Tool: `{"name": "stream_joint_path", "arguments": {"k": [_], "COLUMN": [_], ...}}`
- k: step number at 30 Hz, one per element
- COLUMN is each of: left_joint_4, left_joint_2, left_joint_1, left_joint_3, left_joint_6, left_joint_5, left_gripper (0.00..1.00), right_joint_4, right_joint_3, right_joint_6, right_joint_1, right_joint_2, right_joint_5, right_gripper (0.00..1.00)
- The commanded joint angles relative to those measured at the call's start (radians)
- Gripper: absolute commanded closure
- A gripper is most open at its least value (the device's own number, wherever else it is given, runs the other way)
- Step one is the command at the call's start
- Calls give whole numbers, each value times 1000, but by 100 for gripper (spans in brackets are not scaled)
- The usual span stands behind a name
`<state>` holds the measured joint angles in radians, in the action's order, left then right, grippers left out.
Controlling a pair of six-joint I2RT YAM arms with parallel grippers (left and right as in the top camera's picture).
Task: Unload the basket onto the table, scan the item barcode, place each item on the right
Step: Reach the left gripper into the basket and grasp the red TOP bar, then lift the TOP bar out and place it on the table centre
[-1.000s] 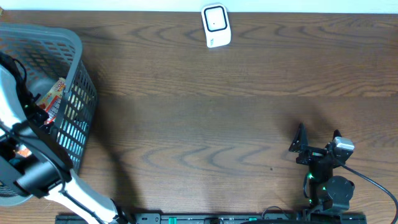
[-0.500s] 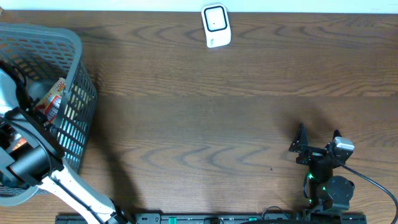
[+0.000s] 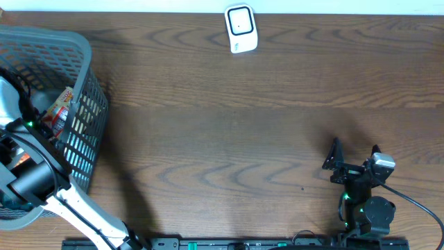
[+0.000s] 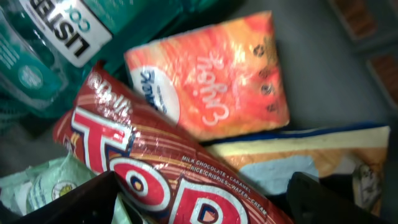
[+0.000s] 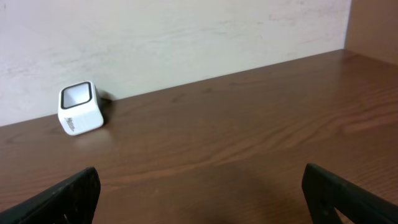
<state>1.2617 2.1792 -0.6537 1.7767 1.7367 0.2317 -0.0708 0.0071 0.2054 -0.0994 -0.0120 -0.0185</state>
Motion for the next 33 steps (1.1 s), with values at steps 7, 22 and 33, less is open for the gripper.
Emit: {"name": "stream_joint_path", "arguments": {"k": [7, 22, 33], "left_joint_4": [-32, -54, -51], "left_joint_2": [11, -12, -362], "left_joint_1": [-2, -12, -17], "left_joint_3": [-13, -122, -48], "left_joint_6": [-11, -181, -305], "left_joint_5": [-88, -94, -90], "left_gripper": [12, 93, 92], "right_joint_4": [-4, -4, -4], "right_joint_3": [-2, -2, -2], "right_joint_6": [11, 10, 11], "right_joint_1": [-5, -5, -5], "right_joint_2": [6, 6, 6], "right_joint_5": [2, 1, 2], "right_gripper": [1, 1, 1]}}
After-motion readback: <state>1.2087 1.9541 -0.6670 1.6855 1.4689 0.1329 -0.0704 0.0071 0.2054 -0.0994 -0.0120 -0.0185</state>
